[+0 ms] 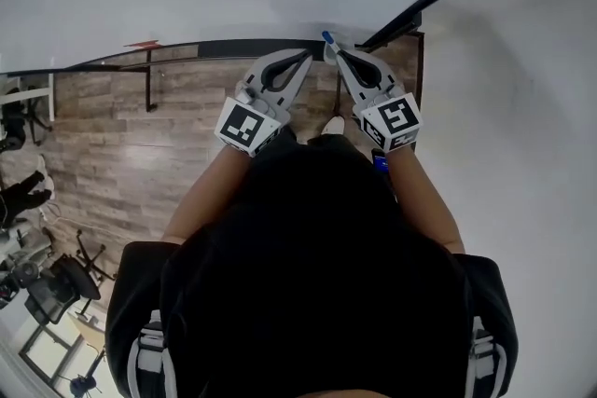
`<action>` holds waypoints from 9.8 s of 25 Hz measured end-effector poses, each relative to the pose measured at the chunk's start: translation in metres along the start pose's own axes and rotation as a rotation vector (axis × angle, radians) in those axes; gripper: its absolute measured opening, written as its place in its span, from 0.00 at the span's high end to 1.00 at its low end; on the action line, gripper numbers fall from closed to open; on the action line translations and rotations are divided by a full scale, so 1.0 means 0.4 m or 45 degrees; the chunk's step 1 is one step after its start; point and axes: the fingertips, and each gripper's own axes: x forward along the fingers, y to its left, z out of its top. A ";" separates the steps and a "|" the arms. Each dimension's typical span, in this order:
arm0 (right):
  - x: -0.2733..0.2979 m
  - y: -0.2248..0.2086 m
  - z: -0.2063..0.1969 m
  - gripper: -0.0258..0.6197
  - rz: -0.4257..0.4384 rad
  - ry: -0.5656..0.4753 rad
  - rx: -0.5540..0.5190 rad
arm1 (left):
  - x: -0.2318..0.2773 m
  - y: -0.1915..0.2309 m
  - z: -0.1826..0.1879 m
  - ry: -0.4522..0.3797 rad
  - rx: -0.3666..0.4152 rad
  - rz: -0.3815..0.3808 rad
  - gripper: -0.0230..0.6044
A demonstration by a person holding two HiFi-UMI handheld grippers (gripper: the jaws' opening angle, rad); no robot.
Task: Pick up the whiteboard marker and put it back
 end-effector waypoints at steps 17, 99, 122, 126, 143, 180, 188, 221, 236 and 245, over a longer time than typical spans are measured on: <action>0.125 -0.102 -0.157 0.85 -0.251 0.389 -0.031 | 0.005 0.052 0.003 -0.010 -0.029 -0.231 0.96; -0.149 0.022 0.313 0.86 -0.082 -0.191 0.015 | 0.010 -0.024 0.202 -0.078 0.030 -0.335 0.96; -0.142 0.032 0.310 0.86 -0.061 -0.180 0.001 | 0.016 -0.035 0.187 -0.064 0.054 -0.337 0.96; -0.137 0.020 0.300 0.86 -0.079 -0.174 -0.006 | 0.017 -0.026 0.179 -0.061 0.059 -0.311 0.96; -0.060 -0.019 0.196 0.86 -0.111 -0.066 -0.035 | 0.016 -0.003 0.137 -0.073 0.072 -0.275 0.96; 0.106 -0.121 -0.151 0.86 -0.172 0.295 -0.033 | 0.005 0.035 0.101 -0.109 0.046 -0.217 0.96; 0.128 -0.114 -0.191 0.86 -0.163 0.361 -0.053 | -0.020 0.046 0.099 -0.101 0.033 -0.193 0.96; 0.121 -0.123 -0.195 0.83 -0.168 0.352 -0.036 | -0.036 0.042 0.099 -0.070 0.030 -0.155 0.96; -0.040 -0.033 0.153 0.96 -0.200 -0.070 -0.092 | -0.005 0.026 0.136 -0.119 0.043 -0.205 0.96; -0.132 0.027 0.315 0.96 -0.168 -0.285 -0.083 | 0.007 -0.013 0.197 -0.136 0.078 -0.261 0.96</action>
